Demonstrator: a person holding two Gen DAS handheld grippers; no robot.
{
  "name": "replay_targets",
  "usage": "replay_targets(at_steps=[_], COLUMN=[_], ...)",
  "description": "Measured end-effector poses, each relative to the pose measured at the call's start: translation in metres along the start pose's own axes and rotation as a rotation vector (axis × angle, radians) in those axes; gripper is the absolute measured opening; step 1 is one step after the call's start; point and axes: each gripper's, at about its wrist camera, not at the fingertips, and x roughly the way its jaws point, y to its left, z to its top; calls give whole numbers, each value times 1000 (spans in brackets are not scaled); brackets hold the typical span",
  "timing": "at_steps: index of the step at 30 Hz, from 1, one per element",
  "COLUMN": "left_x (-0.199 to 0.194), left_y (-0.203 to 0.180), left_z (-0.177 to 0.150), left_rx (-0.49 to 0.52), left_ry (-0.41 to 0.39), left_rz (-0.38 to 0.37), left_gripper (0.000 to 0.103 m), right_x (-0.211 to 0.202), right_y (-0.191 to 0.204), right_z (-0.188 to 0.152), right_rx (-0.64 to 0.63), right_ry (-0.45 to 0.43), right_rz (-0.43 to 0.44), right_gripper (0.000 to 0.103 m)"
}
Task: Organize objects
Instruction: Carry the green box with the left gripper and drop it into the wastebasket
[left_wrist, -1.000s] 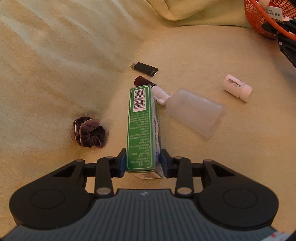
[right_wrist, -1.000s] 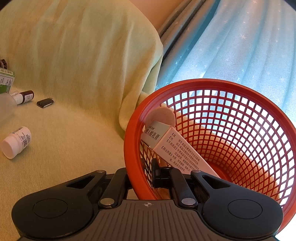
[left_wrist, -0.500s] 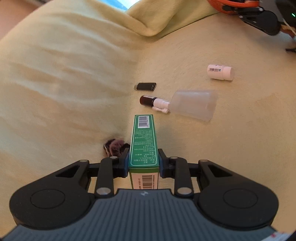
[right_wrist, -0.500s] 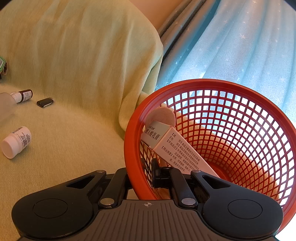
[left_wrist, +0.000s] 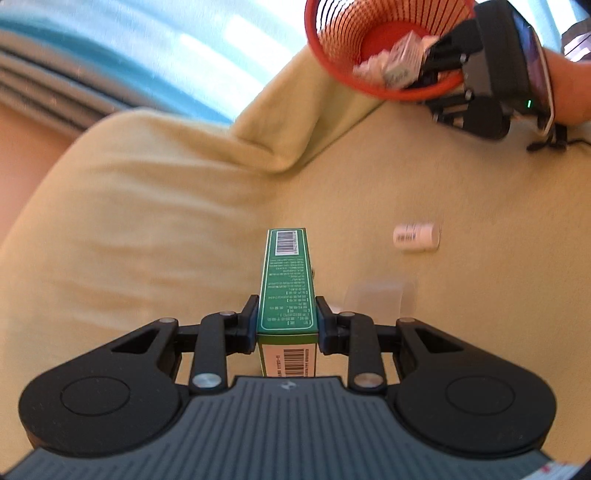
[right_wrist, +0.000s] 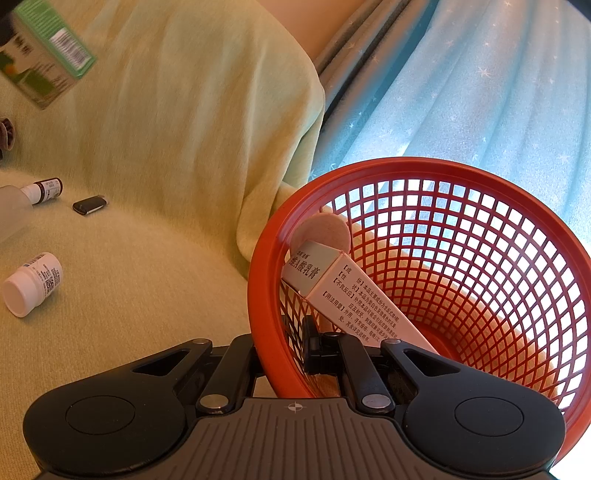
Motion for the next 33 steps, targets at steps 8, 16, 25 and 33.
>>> replay_targets(at_steps=[8, 16, 25, 33], left_x=[-14, -22, -29, -10], left_y=[0, -9, -21, -39], left_z=[45, 81, 112, 151], left_rx=[87, 145, 188, 199], left_ry=[-189, -299, -391, -458], left_rz=[-30, -59, -106, -157], left_gripper=[25, 25, 25, 25], right_x=[0, 0, 1, 1], right_y=[0, 0, 0, 0], right_z=[0, 0, 1, 2], right_rx=[-1, 0, 1, 2], right_ry=[0, 0, -1, -1], right_rz=[0, 0, 0, 0], right_gripper=[3, 3, 3, 3])
